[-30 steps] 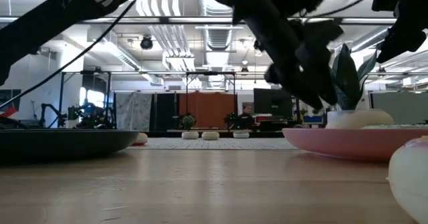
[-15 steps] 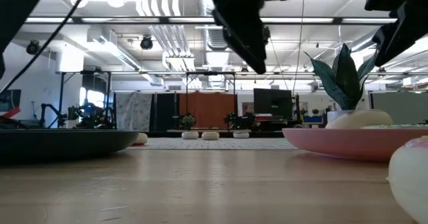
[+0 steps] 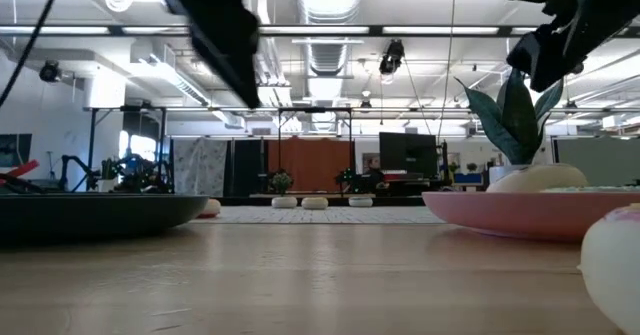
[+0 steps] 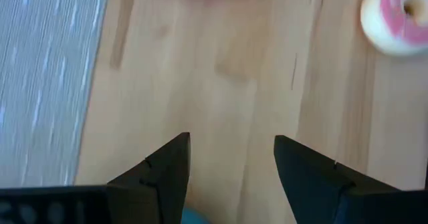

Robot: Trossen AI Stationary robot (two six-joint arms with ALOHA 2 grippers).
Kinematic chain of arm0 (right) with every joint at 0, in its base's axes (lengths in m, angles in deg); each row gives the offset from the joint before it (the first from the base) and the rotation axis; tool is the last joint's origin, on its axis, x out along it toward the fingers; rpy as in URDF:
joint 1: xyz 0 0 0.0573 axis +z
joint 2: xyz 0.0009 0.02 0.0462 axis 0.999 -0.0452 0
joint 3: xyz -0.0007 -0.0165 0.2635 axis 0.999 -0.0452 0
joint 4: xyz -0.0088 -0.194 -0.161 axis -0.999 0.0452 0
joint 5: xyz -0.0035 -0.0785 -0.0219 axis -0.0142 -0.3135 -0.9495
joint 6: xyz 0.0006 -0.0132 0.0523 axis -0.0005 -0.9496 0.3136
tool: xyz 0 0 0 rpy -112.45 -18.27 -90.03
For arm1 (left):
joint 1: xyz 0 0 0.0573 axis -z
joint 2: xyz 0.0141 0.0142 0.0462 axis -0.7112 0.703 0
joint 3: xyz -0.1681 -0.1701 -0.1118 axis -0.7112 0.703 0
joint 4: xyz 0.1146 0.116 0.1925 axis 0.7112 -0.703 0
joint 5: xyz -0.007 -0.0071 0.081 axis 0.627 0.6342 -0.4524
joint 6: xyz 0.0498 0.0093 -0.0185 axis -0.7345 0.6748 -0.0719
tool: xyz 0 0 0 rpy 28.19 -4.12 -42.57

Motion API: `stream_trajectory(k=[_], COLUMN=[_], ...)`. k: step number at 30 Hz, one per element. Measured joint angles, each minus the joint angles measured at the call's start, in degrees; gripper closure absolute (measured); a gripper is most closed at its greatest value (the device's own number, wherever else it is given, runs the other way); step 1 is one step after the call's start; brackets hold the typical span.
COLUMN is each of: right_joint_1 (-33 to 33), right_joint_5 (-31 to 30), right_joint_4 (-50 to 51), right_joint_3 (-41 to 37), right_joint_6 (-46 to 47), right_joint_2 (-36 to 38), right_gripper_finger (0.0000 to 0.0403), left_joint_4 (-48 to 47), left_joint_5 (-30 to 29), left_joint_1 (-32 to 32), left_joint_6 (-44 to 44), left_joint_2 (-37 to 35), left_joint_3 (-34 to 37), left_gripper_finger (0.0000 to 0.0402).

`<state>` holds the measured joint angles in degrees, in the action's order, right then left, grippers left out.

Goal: Pick & Place donuts
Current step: Put the large pink donut on the pink plate

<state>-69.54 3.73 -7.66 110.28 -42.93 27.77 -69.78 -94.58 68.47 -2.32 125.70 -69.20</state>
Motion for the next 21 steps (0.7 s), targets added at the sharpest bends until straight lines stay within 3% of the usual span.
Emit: stream_trajectory(k=[6,12,21], right_joint_1=[3.27,8.99,16.54], right_joint_5=[4.96,5.23,2.69], right_joint_4=[-5.79,-5.22,2.63], right_joint_3=[6.86,16.85,33.28], right_joint_6=[10.76,19.40,21.32], right_joint_2=[-12.93,-27.42,-44.78], right_gripper_finger=[0.0184,0.0184,0.0184], left_joint_4=[2.06,4.40,5.79], left_joint_5=[-7.78,-15.91,-16.91], left_joint_1=[4.18,7.83,10.15], left_joint_6=[7.55,9.82,8.73], left_joint_2=[-8.26,-14.20,-17.95], left_joint_3=[10.34,18.11,23.18], left_gripper_finger=[0.0212,0.0212,0.0212])
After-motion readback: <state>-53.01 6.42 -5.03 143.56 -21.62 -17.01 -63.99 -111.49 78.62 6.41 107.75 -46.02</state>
